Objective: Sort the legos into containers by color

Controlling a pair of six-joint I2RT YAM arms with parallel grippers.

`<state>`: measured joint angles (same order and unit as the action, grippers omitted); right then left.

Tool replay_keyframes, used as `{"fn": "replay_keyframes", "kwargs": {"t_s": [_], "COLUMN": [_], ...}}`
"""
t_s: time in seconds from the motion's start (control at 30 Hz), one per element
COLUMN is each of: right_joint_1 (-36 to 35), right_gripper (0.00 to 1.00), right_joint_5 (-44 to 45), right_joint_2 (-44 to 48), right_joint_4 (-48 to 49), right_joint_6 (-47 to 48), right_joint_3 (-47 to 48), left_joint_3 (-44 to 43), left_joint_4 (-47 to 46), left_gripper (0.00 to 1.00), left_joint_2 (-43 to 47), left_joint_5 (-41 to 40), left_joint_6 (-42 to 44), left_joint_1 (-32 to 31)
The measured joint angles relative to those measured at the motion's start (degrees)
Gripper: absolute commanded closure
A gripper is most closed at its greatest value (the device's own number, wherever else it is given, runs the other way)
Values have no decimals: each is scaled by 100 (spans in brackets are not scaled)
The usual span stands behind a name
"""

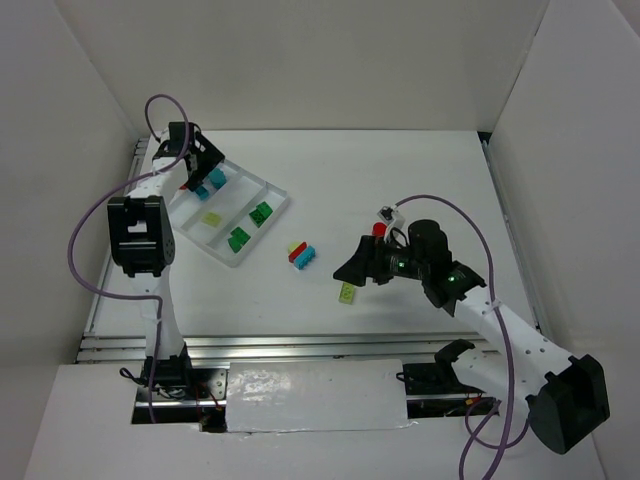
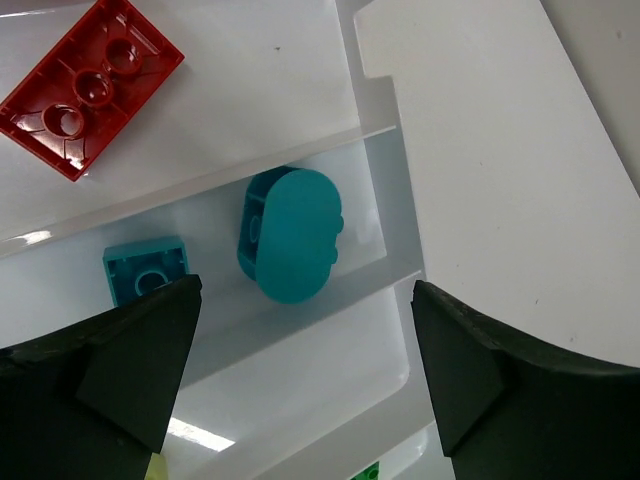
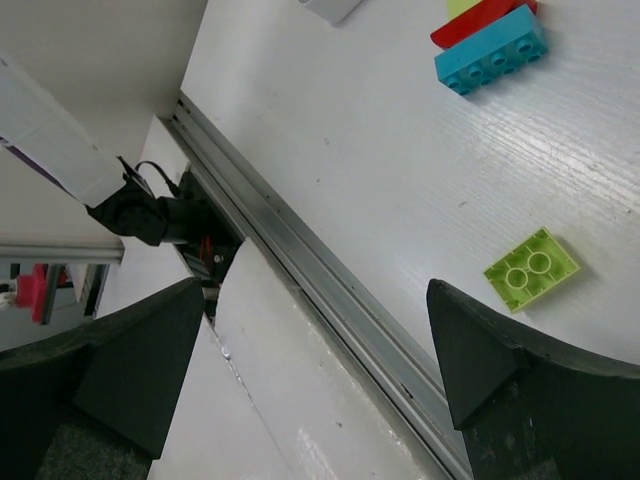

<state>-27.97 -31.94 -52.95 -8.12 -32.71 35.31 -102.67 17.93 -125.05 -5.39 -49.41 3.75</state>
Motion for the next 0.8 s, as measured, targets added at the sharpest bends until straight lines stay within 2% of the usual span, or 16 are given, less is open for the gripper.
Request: {"fn": "replay_keyframes", "kwargs": {"t_s": [0.13,0.23,0.4,0.6,0.7,0.8], "right_joint_1": [-31,-376,-1231,-1486,-1600,-1766], "right_gripper": [0,0,0,0,0,0], "right_joint_5": [125,780,2118,3803,4428,4809], "right_joint_2": [-166,-603,-2107,-4249,-4966,-5504], "right_joint_4": [-11,-319,-859,-1749,-2100,-2371], "right_joint_6": [2,63,205,-295,-780,-1239], "right_joint_3": [76,533,1950,3716,4140,4465], "left_joint_3": [144,535,1652,3001,3364,3626], "left_joint_4": [11,125,389,667,1064,1478], "left_gripper": [0,1,1,0,0,0], "left_joint_2": [199,763,2785,5646,6513,6972], "left_joint_5": [17,74,129,190,240,291], "left_joint_6": [20,109,251,595,933,1392], "left_joint_1": [-2,-35,-243,-1014,-1191,-1196]}}
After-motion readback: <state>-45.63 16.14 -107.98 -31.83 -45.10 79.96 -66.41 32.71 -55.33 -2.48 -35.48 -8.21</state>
